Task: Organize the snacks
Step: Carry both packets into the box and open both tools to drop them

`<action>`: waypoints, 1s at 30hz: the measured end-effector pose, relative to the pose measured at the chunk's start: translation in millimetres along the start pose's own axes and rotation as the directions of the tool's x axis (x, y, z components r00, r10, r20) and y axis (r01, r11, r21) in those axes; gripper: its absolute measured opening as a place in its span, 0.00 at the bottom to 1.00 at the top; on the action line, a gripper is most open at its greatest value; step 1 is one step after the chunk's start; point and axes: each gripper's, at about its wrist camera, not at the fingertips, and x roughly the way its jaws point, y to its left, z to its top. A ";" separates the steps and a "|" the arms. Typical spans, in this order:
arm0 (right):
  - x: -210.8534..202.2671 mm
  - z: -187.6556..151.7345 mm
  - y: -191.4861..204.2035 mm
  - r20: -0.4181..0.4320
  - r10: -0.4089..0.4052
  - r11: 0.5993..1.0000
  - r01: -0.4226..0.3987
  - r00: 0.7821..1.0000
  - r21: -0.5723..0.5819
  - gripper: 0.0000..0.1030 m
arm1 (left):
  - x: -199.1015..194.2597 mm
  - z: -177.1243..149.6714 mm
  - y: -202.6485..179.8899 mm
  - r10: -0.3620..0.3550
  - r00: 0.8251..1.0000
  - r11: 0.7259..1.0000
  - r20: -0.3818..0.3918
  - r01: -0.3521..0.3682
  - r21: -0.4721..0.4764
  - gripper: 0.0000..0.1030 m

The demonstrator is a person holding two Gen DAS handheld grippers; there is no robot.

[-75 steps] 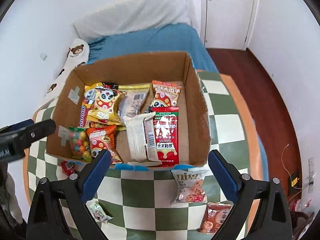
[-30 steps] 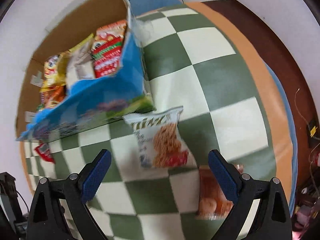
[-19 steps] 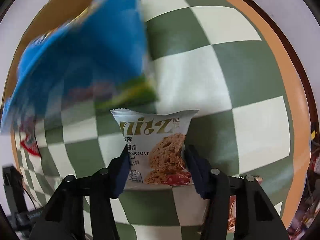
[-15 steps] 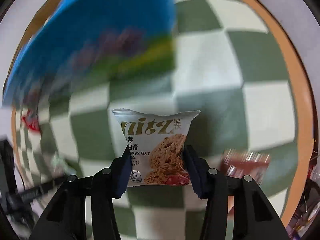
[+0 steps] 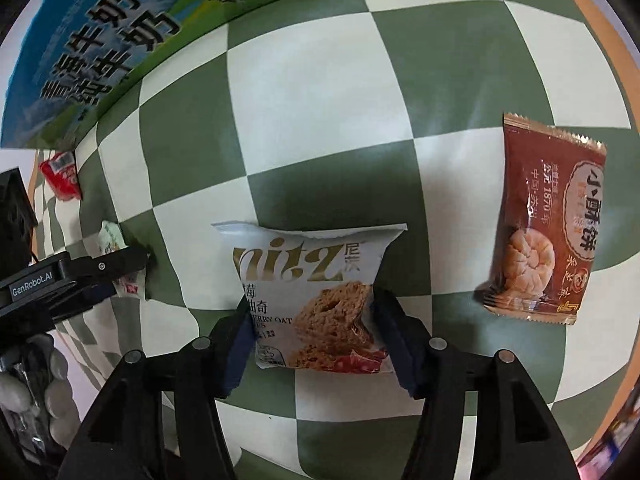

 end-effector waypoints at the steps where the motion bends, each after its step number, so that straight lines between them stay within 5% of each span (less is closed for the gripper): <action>1: -1.2 1.2 -2.1 0.001 0.001 1.000 -0.001 1.000 0.007 0.60 | -0.2 -1.1 1.7 -0.007 1.000 1.000 0.002 0.007 -0.011 0.55; 14: 1.2 2.4 0.9 -0.003 -0.023 1.000 0.023 1.000 0.014 0.60 | -14.7 5.5 13.3 0.011 0.999 0.999 0.045 -0.009 -0.039 0.53; 22: 0.6 -1.5 19.0 0.035 -0.083 0.993 0.086 0.996 -0.084 0.51 | -16.2 -3.3 -8.5 0.093 0.992 0.994 0.081 -0.097 0.051 0.51; 30: -27.2 -6.0 41.9 0.091 -0.017 0.989 0.030 0.996 -0.143 0.48 | -57.3 -19.9 -44.6 0.050 0.991 0.980 0.124 -0.072 0.185 0.51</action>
